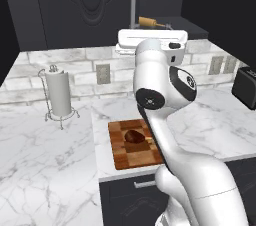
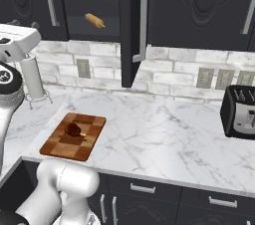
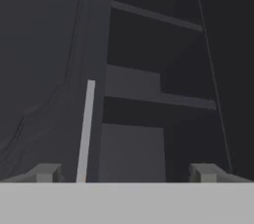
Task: Open the cabinet, retrieve the rolling pin, and place it next to the meat on the cutting board to prepare for tenderizing.
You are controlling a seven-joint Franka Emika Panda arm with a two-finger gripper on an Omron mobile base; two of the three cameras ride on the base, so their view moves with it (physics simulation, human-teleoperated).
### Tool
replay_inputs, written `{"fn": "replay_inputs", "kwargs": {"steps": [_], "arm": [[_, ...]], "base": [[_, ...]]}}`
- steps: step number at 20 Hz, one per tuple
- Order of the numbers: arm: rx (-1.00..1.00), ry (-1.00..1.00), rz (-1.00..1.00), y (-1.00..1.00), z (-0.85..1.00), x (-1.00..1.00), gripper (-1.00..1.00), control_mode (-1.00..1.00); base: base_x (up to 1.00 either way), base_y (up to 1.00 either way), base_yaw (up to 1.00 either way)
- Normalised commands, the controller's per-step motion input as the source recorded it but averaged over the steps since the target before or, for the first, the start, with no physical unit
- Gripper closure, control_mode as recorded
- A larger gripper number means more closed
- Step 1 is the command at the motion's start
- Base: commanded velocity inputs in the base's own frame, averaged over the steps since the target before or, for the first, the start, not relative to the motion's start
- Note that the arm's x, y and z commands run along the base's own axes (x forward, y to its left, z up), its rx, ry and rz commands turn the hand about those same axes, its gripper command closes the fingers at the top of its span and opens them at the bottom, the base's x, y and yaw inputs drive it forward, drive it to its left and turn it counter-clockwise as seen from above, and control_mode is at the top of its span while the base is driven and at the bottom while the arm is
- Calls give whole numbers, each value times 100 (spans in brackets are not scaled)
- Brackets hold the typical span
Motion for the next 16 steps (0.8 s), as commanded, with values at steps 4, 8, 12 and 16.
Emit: {"fn": "replay_inputs", "kwargs": {"steps": [4,8,12,16], "arm": [[0,1,4,28,0,41,-100,-100],[0,0,3,14,0,40,-100,-100],[0,2,0,0,0,46,-100,-100],[0,5,0,0,0,49,-100,-100]], "base": [[0,0,0],[0,0,0],[0,0,0],[0,0,0]]}}
